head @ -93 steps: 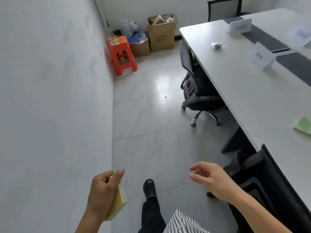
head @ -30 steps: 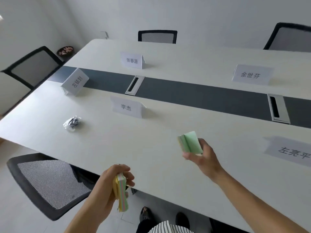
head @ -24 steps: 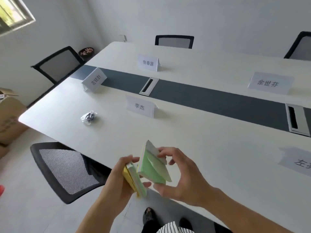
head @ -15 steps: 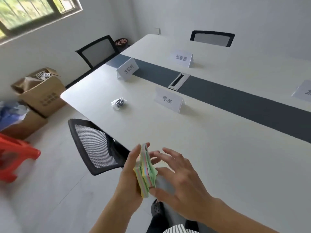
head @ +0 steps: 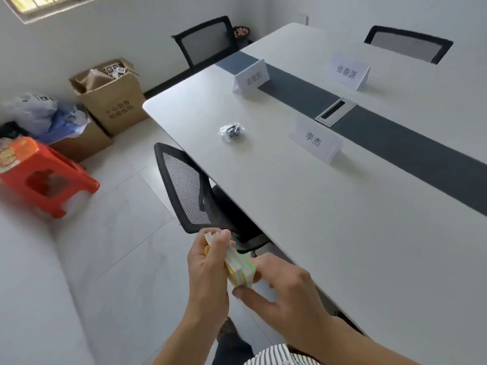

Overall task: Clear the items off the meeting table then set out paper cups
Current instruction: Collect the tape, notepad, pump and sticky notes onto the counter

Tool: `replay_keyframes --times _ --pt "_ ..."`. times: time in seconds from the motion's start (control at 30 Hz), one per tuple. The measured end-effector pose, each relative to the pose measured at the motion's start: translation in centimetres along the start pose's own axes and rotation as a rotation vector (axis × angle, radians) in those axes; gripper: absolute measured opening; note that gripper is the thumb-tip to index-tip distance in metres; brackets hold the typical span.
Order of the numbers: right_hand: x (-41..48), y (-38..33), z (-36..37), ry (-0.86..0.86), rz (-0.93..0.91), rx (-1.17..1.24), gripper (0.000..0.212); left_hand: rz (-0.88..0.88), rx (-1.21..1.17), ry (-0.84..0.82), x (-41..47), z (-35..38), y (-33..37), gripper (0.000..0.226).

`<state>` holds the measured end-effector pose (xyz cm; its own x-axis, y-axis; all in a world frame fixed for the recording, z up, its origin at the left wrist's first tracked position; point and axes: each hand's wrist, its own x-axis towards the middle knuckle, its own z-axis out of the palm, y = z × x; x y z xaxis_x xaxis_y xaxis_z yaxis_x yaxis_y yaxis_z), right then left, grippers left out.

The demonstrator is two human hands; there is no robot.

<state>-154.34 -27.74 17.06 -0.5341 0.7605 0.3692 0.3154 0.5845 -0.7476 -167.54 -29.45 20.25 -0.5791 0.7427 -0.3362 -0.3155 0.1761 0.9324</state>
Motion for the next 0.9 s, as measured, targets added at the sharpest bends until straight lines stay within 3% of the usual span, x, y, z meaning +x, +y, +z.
replay_keyframes --times 0.17,0.3,0.5,0.7,0.9 --pt "3.0 -1.5 4.5 -0.037 -0.117 -0.058 0.022 -0.07 -0.094 -0.047 1.5 -6.0 2.7 0.04" --pt "6.4 -4.3 10.8 -0.091 -0.226 -0.117 0.025 -0.186 -0.231 0.027 3.5 -13.8 4.4 0.047" --pt "10.0 -10.9 22.4 -0.426 -0.335 -0.091 0.033 -0.129 -0.154 0.231 6.7 -26.3 5.9 0.018" --pt "14.7 -13.0 28.0 -0.81 -0.094 -0.052 0.04 -0.018 0.042 0.393 8.6 -36.6 7.6 0.015" --pt "21.0 -9.8 30.7 -0.95 0.242 0.003 0.036 -0.181 0.136 0.341 12.9 -43.7 8.2 0.045"
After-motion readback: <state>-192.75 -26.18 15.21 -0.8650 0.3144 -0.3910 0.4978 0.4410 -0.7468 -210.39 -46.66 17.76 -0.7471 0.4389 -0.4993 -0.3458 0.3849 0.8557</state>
